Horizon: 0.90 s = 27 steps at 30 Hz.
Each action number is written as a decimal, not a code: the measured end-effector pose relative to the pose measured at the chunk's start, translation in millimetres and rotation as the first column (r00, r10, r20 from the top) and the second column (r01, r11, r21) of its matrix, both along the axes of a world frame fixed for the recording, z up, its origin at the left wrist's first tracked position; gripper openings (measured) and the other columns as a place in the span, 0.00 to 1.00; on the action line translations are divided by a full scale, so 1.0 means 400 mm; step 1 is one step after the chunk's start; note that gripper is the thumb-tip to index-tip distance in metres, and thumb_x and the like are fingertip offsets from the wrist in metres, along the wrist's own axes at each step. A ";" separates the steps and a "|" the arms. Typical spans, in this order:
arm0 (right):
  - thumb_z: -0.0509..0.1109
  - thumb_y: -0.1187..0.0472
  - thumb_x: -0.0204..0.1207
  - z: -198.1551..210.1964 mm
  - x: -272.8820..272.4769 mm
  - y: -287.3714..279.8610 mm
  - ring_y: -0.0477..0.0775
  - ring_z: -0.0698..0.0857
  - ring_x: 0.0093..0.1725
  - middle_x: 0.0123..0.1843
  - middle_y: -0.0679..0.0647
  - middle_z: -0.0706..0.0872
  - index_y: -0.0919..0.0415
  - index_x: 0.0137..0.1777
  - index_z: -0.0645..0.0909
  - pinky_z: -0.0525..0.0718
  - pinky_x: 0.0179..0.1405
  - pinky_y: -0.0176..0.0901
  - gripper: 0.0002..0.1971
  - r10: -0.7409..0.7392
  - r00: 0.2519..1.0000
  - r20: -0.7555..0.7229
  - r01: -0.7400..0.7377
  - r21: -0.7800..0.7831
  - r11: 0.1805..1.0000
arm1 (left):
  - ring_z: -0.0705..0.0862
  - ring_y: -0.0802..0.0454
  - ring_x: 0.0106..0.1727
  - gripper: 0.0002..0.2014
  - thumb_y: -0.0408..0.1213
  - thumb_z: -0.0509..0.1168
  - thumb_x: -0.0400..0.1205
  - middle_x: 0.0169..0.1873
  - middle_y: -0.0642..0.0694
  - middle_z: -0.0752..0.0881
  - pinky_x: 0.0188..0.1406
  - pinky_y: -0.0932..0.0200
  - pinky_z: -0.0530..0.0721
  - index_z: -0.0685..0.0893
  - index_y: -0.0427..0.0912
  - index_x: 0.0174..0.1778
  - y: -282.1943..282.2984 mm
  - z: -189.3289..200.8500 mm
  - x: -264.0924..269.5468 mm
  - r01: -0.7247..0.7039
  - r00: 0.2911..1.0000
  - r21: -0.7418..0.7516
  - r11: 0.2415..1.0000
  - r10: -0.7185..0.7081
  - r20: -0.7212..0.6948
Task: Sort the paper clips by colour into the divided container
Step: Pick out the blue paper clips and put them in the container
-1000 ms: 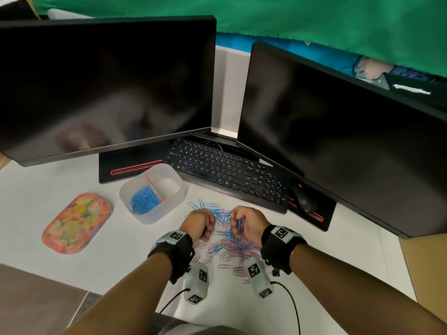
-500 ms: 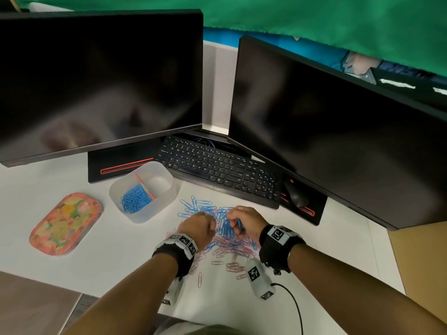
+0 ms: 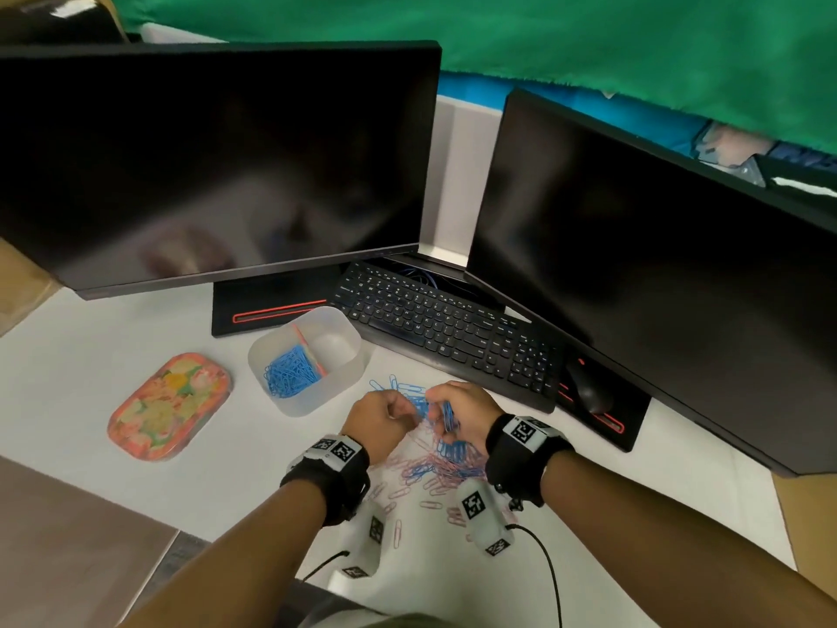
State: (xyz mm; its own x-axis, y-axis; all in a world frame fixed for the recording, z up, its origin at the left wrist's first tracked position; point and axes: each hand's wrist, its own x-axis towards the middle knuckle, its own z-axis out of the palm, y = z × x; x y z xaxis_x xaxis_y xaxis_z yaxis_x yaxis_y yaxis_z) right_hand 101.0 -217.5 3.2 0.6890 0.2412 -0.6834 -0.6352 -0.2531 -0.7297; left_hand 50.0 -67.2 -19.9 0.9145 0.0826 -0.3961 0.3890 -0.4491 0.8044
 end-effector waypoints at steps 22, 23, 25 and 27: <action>0.60 0.76 0.74 0.148 0.093 0.443 0.57 0.81 0.31 0.38 0.67 0.79 0.70 0.36 0.75 0.83 0.31 0.46 0.07 0.273 0.962 -0.003 -0.272 -0.081 0.959 | 0.77 0.53 0.24 0.17 0.47 0.55 0.84 0.24 0.49 0.77 0.17 0.67 0.73 0.74 0.44 0.31 0.315 0.157 0.028 -0.759 0.601 -0.540 0.364 0.710 -0.367; 0.60 0.76 0.73 0.141 0.097 0.450 0.57 0.82 0.31 0.41 0.67 0.79 0.69 0.37 0.75 0.83 0.31 0.45 0.07 0.262 0.965 0.001 -0.261 -0.092 0.961 | 0.77 0.53 0.26 0.17 0.47 0.55 0.85 0.27 0.48 0.77 0.17 0.67 0.75 0.75 0.44 0.31 0.319 0.157 0.032 -0.766 0.599 -0.522 0.375 0.712 -0.367; 0.61 0.76 0.72 0.135 0.099 0.460 0.57 0.82 0.34 0.41 0.64 0.77 0.67 0.36 0.74 0.84 0.38 0.46 0.07 0.246 0.969 0.001 -0.244 -0.099 0.965 | 0.79 0.51 0.30 0.14 0.46 0.58 0.84 0.31 0.46 0.77 0.19 0.65 0.81 0.77 0.42 0.37 0.326 0.154 0.038 -0.777 0.595 -0.490 0.396 0.716 -0.365; 0.62 0.73 0.70 0.126 0.098 0.468 0.58 0.83 0.38 0.38 0.63 0.79 0.66 0.35 0.74 0.86 0.53 0.51 0.05 0.262 0.965 0.007 -0.259 -0.122 0.958 | 0.81 0.50 0.34 0.10 0.44 0.62 0.83 0.36 0.44 0.79 0.26 0.60 0.85 0.80 0.39 0.47 0.326 0.151 0.048 -0.771 0.610 -0.468 0.432 0.711 -0.350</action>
State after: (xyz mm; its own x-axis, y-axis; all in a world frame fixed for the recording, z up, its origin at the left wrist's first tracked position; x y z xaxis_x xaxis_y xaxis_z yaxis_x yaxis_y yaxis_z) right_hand 140.2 -30.2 53.7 0.6288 0.3328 -0.7027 -0.5190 -0.4934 -0.6980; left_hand 69.1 63.3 40.6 0.5660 0.4662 -0.6799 0.4375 0.5292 0.7271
